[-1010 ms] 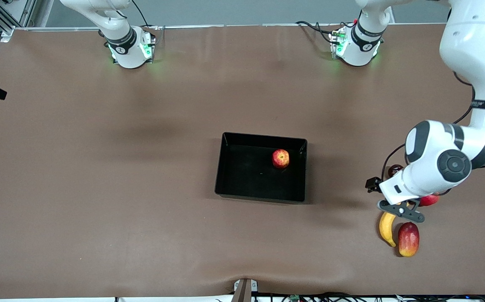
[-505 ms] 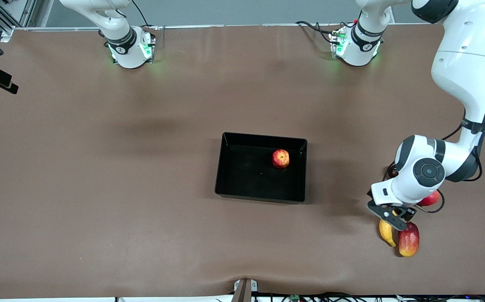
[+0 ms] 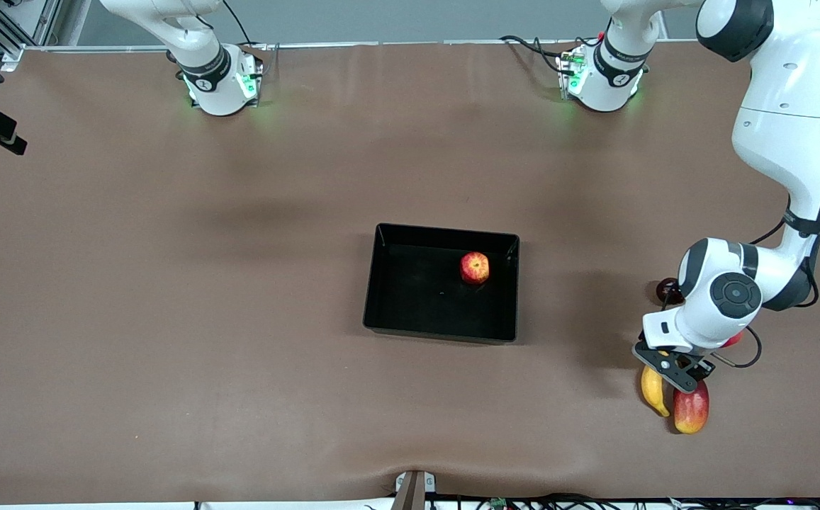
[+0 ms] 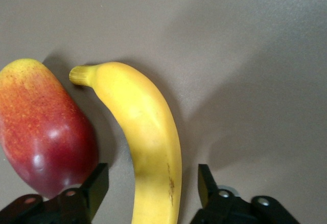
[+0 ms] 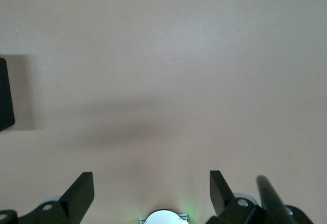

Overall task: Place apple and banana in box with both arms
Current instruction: 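Move the left gripper to the yellow banana and grasp it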

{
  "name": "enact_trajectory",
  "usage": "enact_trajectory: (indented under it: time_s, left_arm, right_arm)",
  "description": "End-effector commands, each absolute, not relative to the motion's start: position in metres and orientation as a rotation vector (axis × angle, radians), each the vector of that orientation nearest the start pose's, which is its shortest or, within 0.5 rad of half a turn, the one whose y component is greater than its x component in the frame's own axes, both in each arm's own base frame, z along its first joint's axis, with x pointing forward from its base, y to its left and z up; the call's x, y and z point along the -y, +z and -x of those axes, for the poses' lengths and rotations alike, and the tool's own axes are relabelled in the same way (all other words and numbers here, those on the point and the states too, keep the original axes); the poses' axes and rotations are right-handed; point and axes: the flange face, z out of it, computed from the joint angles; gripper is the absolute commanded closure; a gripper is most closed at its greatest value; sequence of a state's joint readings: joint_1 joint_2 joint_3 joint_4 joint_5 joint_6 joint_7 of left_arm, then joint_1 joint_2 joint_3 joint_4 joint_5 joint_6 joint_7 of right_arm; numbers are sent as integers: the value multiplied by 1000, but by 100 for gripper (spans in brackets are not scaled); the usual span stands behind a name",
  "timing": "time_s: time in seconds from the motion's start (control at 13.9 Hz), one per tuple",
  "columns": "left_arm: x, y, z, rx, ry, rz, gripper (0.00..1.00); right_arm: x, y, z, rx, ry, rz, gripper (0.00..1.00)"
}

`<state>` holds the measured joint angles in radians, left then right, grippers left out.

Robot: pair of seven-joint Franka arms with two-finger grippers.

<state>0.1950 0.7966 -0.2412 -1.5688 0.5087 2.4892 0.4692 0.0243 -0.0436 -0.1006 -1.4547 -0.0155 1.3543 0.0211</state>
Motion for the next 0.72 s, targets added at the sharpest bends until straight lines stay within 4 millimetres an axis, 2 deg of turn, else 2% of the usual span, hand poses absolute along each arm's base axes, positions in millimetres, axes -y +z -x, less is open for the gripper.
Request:
enact_trajectory:
  time_s: [0.0, 0.07, 0.22, 0.36, 0.43, 0.58, 0.65]
  left_arm:
    - [13, 203, -717, -1165, -195, 2680, 100]
    - [17, 212, -718, -1170, -198, 2674, 100]
    - [22, 242, -718, -1166, -179, 2666, 100]
    - [41, 281, -716, -1145, -172, 2694, 100]
    - [54, 301, -714, -1144, -160, 2704, 100]
    - [92, 336, -706, -1137, -179, 2762, 100]
    - [110, 345, -702, -1103, -174, 2810, 100]
  right_arm:
    - [39, 687, -512, -144, 71, 3152, 0]
    - [39, 686, -512, -144, 73, 3146, 0]
    - [41, 686, -512, -145, 69, 3112, 0]
    - [40, 686, -512, -142, 71, 3110, 0]
    - [39, 686, -512, -139, 66, 3111, 0]
    - [39, 686, -512, -137, 66, 3111, 0]
    - [39, 686, -513, -137, 59, 3111, 0]
